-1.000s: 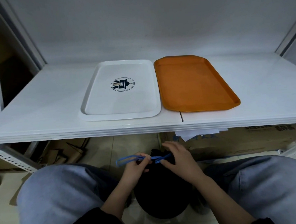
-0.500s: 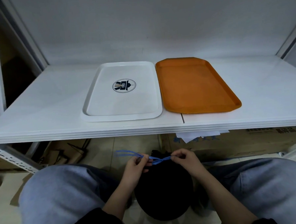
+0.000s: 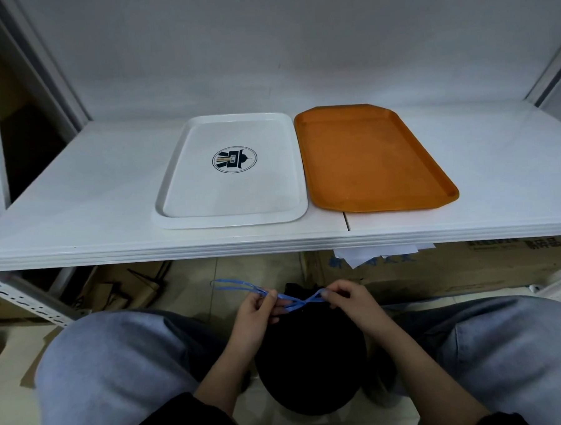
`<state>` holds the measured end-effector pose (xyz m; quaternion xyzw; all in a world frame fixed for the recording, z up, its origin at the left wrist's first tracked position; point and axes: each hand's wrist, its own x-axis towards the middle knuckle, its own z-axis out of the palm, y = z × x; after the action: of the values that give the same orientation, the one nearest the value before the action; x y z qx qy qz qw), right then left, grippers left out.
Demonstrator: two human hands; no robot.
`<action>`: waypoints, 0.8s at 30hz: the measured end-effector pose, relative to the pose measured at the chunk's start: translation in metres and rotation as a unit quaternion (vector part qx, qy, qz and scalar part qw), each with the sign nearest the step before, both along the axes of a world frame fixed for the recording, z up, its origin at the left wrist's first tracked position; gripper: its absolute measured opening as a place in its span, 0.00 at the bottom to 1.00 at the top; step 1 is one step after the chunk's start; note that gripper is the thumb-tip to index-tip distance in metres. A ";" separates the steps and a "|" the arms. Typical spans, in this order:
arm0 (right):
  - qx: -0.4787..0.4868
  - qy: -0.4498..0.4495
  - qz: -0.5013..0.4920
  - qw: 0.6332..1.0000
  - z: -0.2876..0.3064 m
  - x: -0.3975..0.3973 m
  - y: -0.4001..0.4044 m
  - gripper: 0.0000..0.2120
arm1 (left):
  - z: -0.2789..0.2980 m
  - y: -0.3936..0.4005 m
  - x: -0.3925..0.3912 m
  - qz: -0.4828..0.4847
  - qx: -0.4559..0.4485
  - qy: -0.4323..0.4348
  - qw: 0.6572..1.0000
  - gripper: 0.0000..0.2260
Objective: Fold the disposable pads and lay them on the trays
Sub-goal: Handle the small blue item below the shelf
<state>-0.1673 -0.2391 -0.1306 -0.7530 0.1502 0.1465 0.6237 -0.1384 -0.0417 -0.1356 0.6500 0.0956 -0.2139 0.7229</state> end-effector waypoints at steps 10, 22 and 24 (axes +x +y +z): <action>0.260 0.079 -0.077 0.959 0.001 0.000 0.006 0.09 | -0.007 0.002 0.002 -0.003 0.030 -0.026 0.999 0.06; 0.185 0.070 -0.149 0.969 -0.017 -0.001 0.012 0.13 | -0.018 0.008 0.001 0.015 0.118 -0.046 0.992 0.09; 0.126 0.049 -0.139 0.981 -0.014 -0.001 0.011 0.13 | -0.017 0.009 0.001 0.010 0.097 -0.040 0.994 0.08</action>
<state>-0.1684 -0.2283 -0.1450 -0.6323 0.2643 0.1132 0.7194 -0.1372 -0.0329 -0.1522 0.7237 0.0937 -0.1706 0.6621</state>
